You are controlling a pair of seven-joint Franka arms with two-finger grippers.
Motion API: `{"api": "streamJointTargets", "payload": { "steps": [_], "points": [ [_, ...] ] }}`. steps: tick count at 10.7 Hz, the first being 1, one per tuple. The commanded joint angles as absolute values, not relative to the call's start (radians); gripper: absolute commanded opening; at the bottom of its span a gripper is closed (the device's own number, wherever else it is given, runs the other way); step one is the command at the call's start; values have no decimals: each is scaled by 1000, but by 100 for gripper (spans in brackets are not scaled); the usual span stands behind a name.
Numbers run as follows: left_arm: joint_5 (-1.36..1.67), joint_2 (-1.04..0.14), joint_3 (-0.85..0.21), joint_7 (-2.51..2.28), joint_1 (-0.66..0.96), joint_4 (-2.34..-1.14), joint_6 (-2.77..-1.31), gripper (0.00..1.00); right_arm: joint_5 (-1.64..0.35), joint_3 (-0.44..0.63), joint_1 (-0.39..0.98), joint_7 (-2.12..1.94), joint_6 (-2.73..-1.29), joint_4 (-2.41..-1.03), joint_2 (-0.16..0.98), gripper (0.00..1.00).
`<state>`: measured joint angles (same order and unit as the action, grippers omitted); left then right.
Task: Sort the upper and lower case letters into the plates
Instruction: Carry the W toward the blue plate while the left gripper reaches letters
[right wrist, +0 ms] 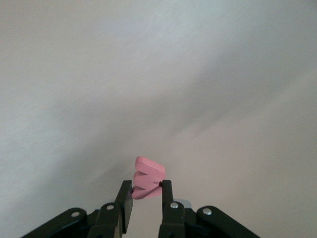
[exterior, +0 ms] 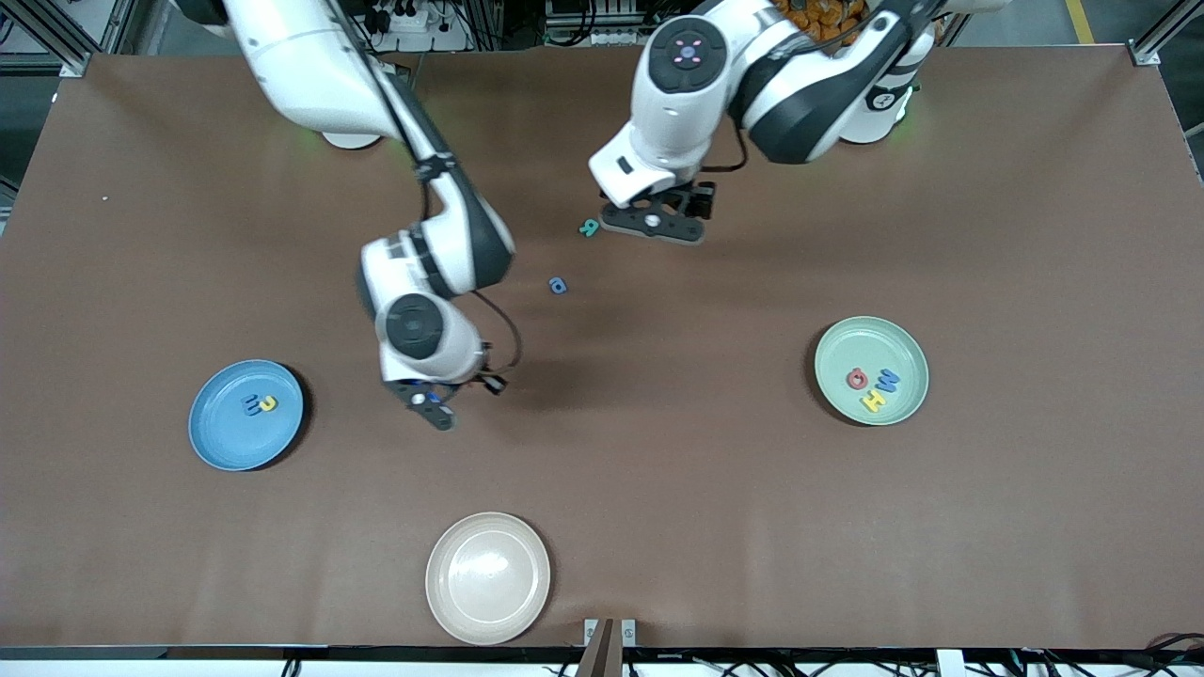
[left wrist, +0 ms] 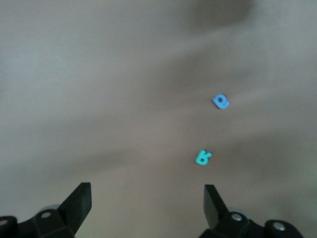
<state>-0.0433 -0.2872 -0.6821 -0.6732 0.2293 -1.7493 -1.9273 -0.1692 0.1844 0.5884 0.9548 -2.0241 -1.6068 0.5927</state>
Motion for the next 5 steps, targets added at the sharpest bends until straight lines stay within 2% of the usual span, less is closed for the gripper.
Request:
{"api": "streamJointTargets", "payload": {
  "steps": [1, 5],
  "points": [
    [-40, -296, -680, -683, 270, -1828, -2058, 100, -146, 169, 511, 779, -2037, -1756, 477, 0],
    [-161, -418, -678, -705, 366, -1847, -2172, 100, -98, 176, 330, 443, -2036, -1827, 434, 0]
  ]
}}
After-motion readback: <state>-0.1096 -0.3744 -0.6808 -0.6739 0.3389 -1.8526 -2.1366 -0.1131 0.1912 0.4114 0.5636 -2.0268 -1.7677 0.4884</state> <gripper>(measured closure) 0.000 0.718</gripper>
